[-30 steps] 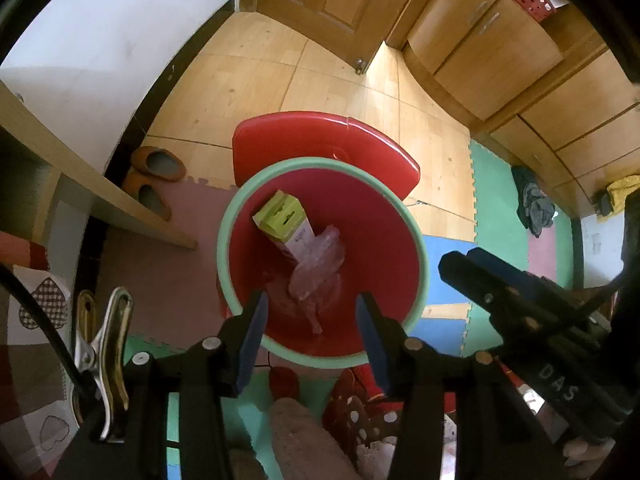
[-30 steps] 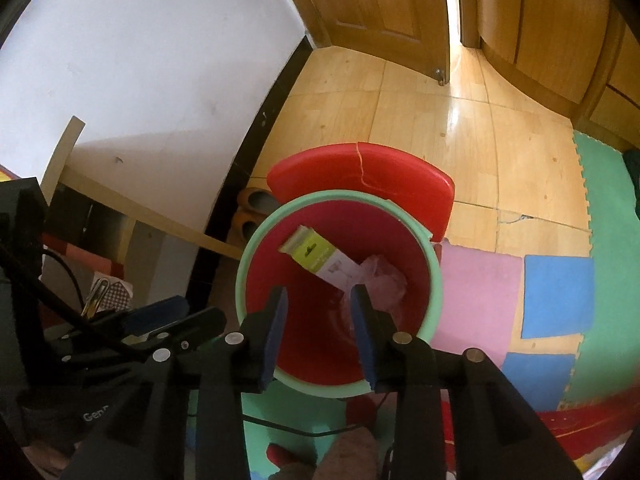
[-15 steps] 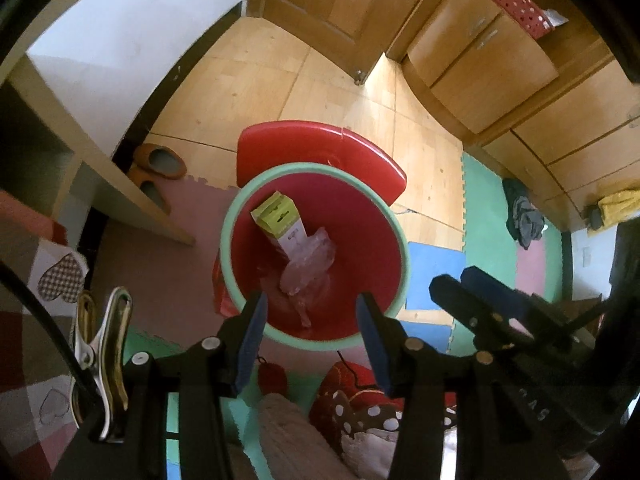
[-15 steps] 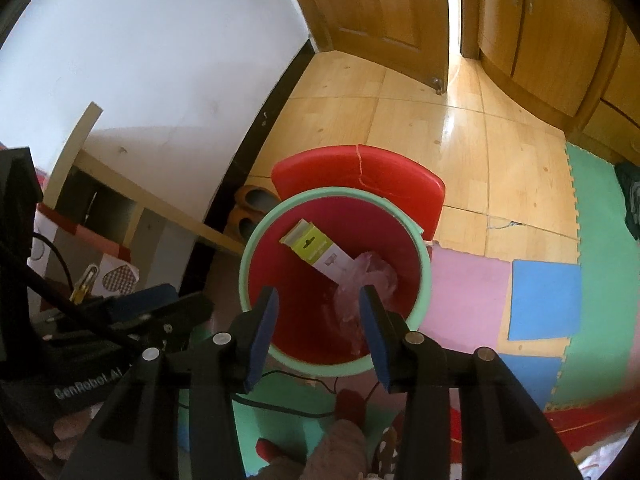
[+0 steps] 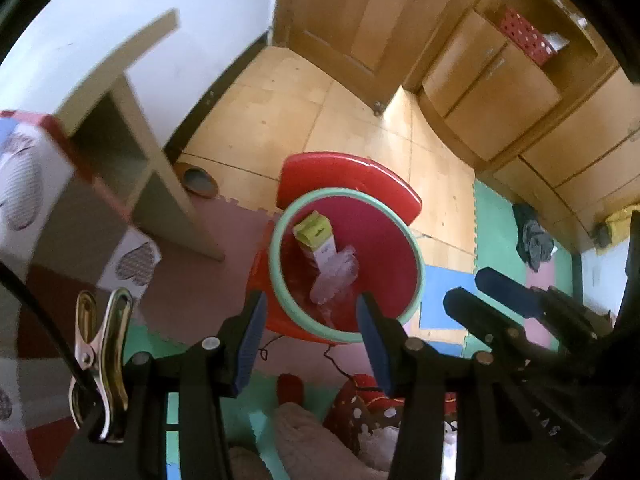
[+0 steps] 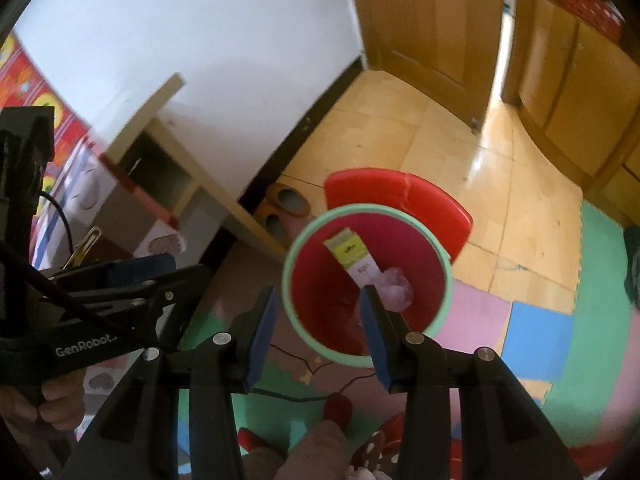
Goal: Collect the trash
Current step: 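Move both tools back over the trash pile on the bed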
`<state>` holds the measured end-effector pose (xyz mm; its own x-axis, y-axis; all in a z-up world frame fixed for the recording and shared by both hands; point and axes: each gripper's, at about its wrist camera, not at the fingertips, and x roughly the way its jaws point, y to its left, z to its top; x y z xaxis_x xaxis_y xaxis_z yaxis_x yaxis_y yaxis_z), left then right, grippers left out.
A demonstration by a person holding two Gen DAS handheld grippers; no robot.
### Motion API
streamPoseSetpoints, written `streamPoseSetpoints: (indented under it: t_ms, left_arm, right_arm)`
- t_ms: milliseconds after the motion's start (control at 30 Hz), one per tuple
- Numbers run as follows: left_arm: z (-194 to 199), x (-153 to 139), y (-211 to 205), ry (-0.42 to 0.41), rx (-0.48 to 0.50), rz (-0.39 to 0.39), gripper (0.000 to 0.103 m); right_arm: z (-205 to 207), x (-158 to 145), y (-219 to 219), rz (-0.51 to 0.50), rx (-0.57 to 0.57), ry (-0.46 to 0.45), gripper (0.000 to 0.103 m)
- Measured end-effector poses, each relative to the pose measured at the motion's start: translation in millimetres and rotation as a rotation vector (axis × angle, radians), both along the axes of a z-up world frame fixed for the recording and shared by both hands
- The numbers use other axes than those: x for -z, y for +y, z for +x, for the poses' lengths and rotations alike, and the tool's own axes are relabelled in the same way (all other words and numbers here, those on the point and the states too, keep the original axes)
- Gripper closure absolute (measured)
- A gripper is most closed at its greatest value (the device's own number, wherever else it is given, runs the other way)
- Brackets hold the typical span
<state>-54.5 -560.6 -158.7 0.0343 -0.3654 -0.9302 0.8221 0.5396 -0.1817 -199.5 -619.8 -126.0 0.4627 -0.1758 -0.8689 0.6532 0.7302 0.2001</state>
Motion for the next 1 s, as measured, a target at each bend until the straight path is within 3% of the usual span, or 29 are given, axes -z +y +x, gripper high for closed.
streamPoseSetpoints:
  t_ms: [533,1000]
  left_arm:
    - [42,-59,125,-0.003,-0.213,-0.068,0.054]
    - [69,-115,257,-0.099,-0.410,-0.119,0.054]
  right_arm:
    - [62,-52,83,-0.016,-0.249,-0.062,0.060]
    - [122,-85,183,-0.005,-0.486,-0.108,0.060]
